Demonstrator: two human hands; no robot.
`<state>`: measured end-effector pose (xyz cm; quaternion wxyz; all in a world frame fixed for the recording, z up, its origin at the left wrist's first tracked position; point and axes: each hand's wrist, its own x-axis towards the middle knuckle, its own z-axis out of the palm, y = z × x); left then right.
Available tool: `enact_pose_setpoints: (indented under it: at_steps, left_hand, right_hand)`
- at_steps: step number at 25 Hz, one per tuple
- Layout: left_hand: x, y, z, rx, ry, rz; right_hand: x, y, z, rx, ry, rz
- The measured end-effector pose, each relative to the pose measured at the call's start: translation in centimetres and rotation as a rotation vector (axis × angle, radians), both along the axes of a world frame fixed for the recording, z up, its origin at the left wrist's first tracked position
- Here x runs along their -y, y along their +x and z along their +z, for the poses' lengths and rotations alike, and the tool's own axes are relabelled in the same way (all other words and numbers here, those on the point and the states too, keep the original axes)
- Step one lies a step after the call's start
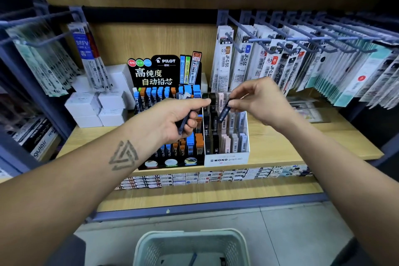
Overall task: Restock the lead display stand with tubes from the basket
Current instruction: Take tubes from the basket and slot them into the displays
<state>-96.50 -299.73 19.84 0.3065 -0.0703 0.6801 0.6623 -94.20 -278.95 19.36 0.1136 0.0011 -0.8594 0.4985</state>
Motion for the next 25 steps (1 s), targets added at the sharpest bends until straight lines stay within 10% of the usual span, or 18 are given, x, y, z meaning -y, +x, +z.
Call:
enact_pose_setpoints:
  at_steps: [4, 25]
  left_hand:
    - [0.2, 0.0, 0.3, 0.073, 0.041, -0.002]
    - [0.1, 0.7, 0.7, 0.006, 0.093, -0.057]
  right_hand:
    - [1.2, 0.1, -1.3, 0.003, 0.417, 0.010]
    - [3.5, 1.6, -4.9, 0.062, 0.756, 0.172]
